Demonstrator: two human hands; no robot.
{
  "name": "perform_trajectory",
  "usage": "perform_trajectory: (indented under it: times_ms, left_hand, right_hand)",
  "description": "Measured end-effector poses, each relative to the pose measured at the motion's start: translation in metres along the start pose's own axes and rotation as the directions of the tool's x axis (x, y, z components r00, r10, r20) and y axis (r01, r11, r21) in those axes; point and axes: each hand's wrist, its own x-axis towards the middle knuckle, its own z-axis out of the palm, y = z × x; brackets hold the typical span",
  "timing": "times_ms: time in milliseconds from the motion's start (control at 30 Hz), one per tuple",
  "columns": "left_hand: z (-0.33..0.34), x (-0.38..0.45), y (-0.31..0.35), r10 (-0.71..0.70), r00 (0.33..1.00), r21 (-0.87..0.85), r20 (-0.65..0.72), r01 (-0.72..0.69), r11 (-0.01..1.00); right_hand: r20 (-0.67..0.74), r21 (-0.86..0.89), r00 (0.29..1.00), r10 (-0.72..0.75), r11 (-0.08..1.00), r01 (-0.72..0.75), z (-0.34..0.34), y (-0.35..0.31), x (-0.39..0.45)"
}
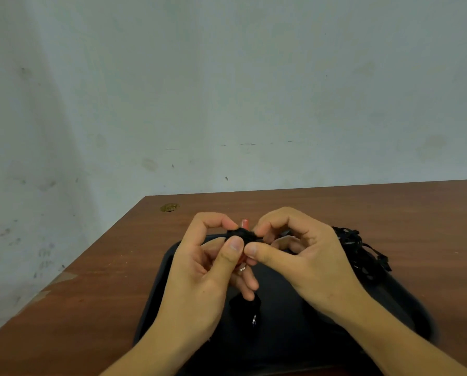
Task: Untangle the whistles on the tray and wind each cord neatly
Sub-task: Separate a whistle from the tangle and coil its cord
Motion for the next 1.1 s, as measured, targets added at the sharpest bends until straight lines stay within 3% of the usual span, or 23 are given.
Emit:
perform_trajectory:
  times_ms: [133,233,300,400,500,567,667,733,800,900,1100]
  left_hand:
    - [-0.001,0.001,0.000,0.017,1.000,0.070,0.005,-0.017,0.997]
    - [-0.001,0.001,0.000,-0.011,1.000,0.136,0.018,0.008,0.991]
    - [-0.001,0.001,0.000,-0.037,0.999,0.147,0.016,0.034,0.989]
    - [-0.002,0.001,-0.003,-0.058,0.998,0.170,0.015,0.054,0.984]
    - [-0.004,0.002,-0.002,-0.068,0.997,0.231,0.024,0.060,0.971]
    - [-0.003,0.001,0.000,-0.088,0.996,0.296,0.024,0.077,0.952]
    - [-0.007,0.003,0.001,-0.060,0.998,0.444,0.004,0.052,0.895]
    - [-0.012,0.006,-0.002,-0.013,1.000,0.526,-0.008,0.016,0.851]
    - [-0.017,0.010,-0.003,0.022,0.999,0.566,-0.037,0.003,0.824]
    - [-0.019,0.013,-0.006,0.016,0.998,0.602,-0.061,0.024,0.798]
    - [-0.019,0.011,-0.005,-0.041,0.998,0.663,-0.045,0.060,0.747]
  right_hand:
    - [-0.001,-0.003,1.000,0.027,1.000,-0.027,-0.003,0.004,-0.001]
    - [0.099,-0.187,0.994,-0.052,0.980,0.070,-0.005,0.004,-0.002]
    - [0.176,-0.343,0.978,-0.116,0.924,0.171,-0.005,0.005,-0.002]
    - [0.187,-0.543,0.957,-0.223,0.788,0.290,-0.001,0.006,0.001]
    - [0.174,-0.639,0.950,-0.259,0.704,0.309,0.002,0.006,0.002]
    - [0.162,-0.607,0.966,-0.202,0.751,0.259,-0.001,0.007,0.002]
    - [0.049,-0.519,0.999,-0.002,0.854,0.028,-0.009,0.006,0.004]
    - [0.021,-0.515,0.984,0.179,0.845,-0.143,-0.021,0.008,0.001]
    - [0.098,-0.521,0.933,0.345,0.817,-0.247,-0.033,0.009,-0.006]
    - [0.202,-0.583,0.854,0.480,0.759,-0.289,-0.042,0.009,-0.022]
    - [0.226,-0.676,0.804,0.549,0.683,-0.276,-0.052,0.005,-0.028]
